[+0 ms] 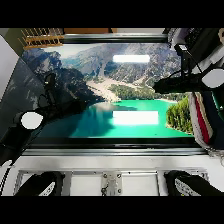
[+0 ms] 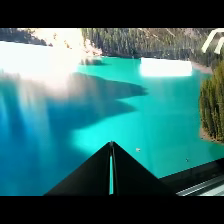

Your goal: Fold the clothes and pants, and hang the long-sleeved shirts on hangers.

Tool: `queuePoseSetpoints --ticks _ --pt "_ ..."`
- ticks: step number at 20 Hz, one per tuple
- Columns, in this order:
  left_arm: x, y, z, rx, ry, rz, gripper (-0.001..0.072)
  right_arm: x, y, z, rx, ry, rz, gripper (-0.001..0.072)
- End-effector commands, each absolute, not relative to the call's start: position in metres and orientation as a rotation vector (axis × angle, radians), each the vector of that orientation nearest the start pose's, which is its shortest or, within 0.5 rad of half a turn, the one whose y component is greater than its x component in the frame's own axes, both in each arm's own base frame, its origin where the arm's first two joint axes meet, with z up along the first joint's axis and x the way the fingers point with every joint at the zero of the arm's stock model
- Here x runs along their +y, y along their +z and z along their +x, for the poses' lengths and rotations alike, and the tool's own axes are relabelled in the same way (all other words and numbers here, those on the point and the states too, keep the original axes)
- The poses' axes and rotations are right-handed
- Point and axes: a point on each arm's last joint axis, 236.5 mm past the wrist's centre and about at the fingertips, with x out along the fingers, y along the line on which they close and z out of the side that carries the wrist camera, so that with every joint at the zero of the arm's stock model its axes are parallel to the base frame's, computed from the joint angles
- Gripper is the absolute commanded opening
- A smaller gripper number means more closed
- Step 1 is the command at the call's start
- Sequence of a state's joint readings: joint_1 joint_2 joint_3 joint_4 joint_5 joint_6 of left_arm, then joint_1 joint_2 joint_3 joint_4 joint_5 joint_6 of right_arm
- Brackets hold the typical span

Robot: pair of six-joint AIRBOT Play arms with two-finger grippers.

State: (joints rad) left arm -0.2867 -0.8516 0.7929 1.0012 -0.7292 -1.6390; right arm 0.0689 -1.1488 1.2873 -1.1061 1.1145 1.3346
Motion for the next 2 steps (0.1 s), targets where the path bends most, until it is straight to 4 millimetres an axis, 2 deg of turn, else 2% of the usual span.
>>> queuePoseSetpoints --ticks 1,2 --pt "-0.1862 0.0959 0.3305 0.861 -0.43 -0.503 0.0004 0.1236 0.136 0.3996 0.922 0.458 0.145 0.0004" --pt "-0.1862 0.0959 0.3305 0.861 -0.43 -0.503 0.0005 0.1236 0.136 0.3996 0.922 0.458 0.145 0.0003"
